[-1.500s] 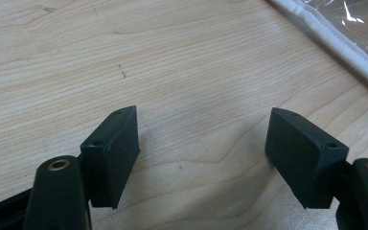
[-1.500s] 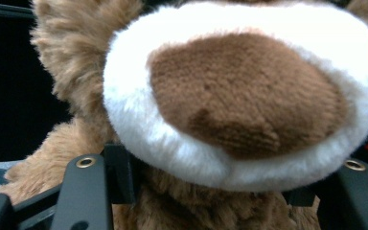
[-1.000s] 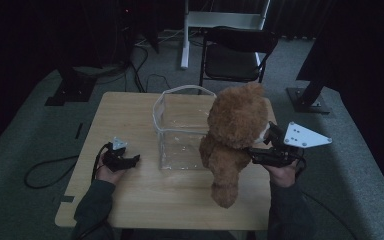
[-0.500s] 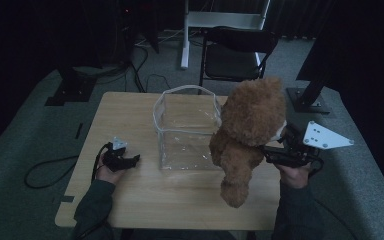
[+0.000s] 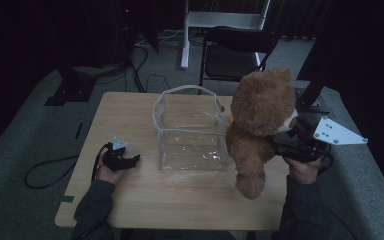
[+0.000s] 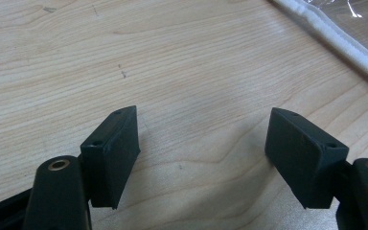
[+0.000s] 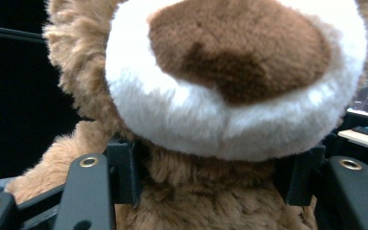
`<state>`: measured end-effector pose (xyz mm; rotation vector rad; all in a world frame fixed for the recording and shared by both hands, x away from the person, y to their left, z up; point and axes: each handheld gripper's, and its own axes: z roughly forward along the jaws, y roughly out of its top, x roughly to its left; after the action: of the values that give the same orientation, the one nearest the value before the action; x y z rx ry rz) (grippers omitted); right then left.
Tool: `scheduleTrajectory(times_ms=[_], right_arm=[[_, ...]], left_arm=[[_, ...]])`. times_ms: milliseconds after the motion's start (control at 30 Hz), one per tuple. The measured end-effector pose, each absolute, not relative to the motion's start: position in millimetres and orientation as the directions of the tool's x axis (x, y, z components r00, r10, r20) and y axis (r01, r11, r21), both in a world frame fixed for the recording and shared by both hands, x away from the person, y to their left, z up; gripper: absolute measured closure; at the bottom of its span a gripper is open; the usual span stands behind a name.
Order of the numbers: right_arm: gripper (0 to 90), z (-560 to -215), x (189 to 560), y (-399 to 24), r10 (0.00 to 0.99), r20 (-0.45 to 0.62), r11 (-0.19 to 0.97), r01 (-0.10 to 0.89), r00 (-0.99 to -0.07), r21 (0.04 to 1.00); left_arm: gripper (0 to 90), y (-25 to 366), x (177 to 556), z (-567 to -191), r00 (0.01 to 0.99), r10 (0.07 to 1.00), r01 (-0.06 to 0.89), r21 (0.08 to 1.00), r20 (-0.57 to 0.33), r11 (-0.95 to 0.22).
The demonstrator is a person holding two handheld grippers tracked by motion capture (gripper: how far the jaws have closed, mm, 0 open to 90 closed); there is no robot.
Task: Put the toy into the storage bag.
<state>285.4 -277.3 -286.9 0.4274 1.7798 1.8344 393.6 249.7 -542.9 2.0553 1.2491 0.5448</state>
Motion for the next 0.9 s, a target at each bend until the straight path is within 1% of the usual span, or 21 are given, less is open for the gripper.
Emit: scheduleTrajectory(times_ms=[300,567,900], right_arm=[[38.9,-287,293,-280,0.608,-0.144,0.032,-0.157,-0.78,0.987],[39.0,-288,301,-280,0.615,-0.148,0.042,-0.156,-0.775,0.987],[39.0,-289,319,-277,0.623,-0.134,0.056,-0.126,-0.77,0.99]], left_arm=[[27.8,250,394,-543,0.457,0.889,0.613,0.72,0.012,-0.325],[27.8,250,394,-543,0.457,0.889,0.613,0.72,0.012,-0.325],[27.8,250,394,-543,0.457,0.889,0.613,0.72,0.012,-0.325]])
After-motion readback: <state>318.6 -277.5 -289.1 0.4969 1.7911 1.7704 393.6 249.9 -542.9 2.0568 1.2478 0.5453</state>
